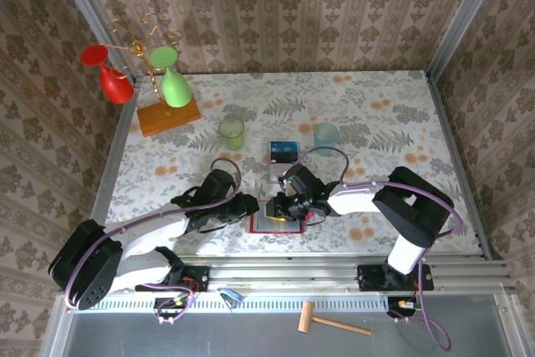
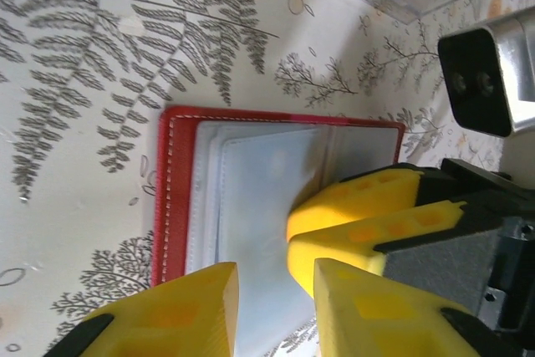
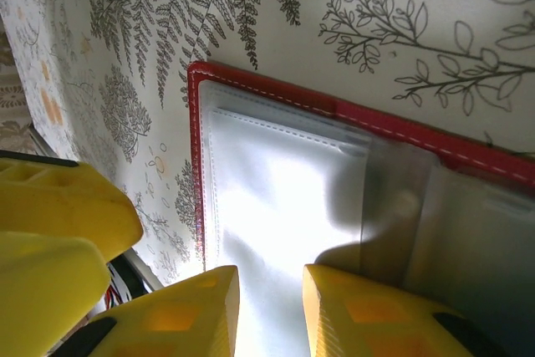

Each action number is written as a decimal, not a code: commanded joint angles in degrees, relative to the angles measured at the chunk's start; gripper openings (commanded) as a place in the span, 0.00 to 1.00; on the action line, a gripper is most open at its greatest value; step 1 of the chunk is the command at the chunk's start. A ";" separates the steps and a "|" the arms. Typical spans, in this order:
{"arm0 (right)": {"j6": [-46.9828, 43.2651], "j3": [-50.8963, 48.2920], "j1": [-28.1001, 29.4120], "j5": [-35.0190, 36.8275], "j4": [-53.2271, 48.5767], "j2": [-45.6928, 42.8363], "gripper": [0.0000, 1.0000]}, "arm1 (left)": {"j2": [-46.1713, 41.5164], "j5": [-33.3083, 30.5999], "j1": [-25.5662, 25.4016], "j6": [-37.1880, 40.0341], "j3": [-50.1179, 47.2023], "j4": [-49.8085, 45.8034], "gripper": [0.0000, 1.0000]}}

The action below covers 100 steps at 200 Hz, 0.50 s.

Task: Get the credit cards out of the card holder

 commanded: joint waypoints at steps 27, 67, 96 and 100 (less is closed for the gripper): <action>1.12 -2.58 -0.65 1.17 -0.92 1.06 0.28 | 1.02 1.33 -1.66 -2.06 -0.55 0.88 0.34; 1.28 -2.98 -0.82 1.10 -0.67 1.17 0.28 | 1.59 1.22 -2.43 -2.28 -0.28 -0.99 0.36; 1.24 -3.00 -0.91 0.87 -0.75 1.36 0.28 | 2.15 1.50 -2.81 -2.74 -0.56 -0.62 0.36; 1.21 -2.99 -0.98 0.84 -0.80 1.37 0.28 | 2.24 1.50 -2.90 -2.83 -0.65 -0.46 0.36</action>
